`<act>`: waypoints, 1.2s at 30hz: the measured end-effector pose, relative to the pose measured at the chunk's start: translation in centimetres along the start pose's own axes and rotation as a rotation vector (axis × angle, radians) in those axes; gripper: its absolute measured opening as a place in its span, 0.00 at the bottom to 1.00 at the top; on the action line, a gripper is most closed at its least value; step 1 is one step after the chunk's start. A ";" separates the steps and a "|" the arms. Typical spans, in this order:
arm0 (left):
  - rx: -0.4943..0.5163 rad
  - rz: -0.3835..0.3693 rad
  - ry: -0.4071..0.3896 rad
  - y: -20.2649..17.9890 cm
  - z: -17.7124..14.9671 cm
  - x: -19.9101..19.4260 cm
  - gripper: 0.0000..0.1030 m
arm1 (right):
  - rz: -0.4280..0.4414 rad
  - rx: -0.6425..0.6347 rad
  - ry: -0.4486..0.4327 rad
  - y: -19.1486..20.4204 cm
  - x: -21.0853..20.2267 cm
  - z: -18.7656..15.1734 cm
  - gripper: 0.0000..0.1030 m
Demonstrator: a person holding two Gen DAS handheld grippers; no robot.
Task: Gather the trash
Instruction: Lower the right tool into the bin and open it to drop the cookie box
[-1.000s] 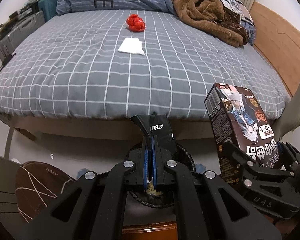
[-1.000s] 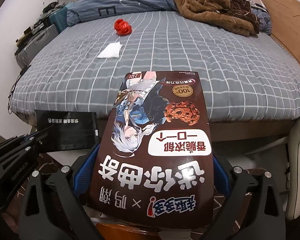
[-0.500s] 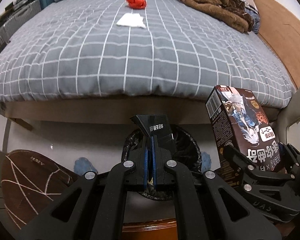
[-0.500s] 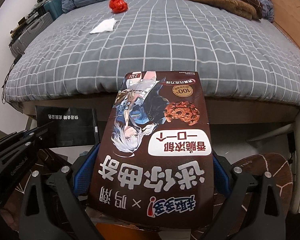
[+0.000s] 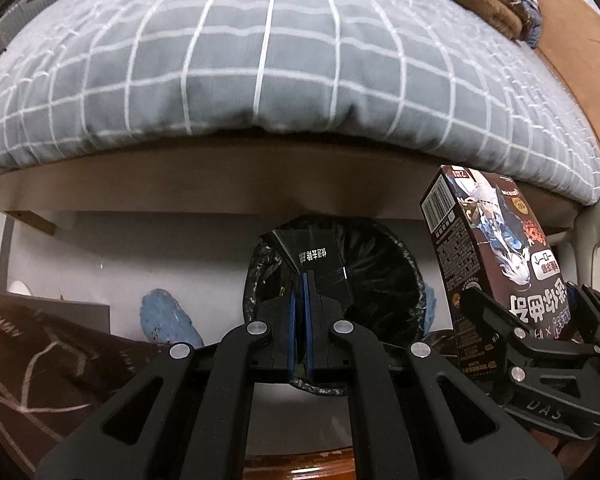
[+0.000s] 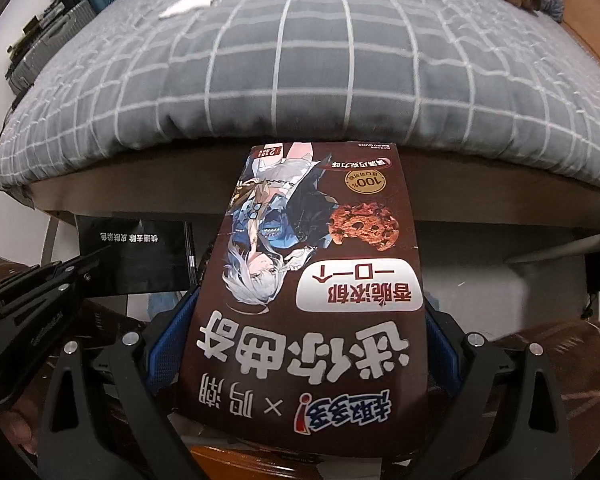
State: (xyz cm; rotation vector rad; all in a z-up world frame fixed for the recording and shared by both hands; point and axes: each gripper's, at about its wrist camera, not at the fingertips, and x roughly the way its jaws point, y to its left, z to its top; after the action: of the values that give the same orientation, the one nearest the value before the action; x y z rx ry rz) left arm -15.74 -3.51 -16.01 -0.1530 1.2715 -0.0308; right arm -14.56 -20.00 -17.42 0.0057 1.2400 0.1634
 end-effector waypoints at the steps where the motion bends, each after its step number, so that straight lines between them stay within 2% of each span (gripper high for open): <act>1: -0.002 -0.001 0.010 0.2 0.1 0.7 0.02 | -0.001 -0.002 0.012 0.1 0.5 0.1 0.90; 12: -0.008 0.015 0.084 1.1 0.7 6.2 0.02 | 0.003 -0.014 0.129 0.3 6.0 1.3 0.90; 20: -0.026 0.042 0.109 2.8 0.9 7.6 0.02 | 0.026 -0.025 0.167 1.4 8.1 2.0 0.90; 29: -0.043 0.052 0.106 3.3 1.1 7.2 0.03 | 0.027 -0.032 0.172 0.8 8.2 1.8 0.93; 36: -0.011 0.037 0.099 1.3 1.3 6.7 0.03 | 0.013 -0.012 0.136 -1.3 6.1 1.9 0.93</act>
State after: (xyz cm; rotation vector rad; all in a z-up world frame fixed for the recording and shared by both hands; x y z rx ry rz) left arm -12.58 -2.80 -22.13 -0.1388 1.3734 0.0003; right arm -10.68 -20.34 -22.67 -0.0079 1.3749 0.1848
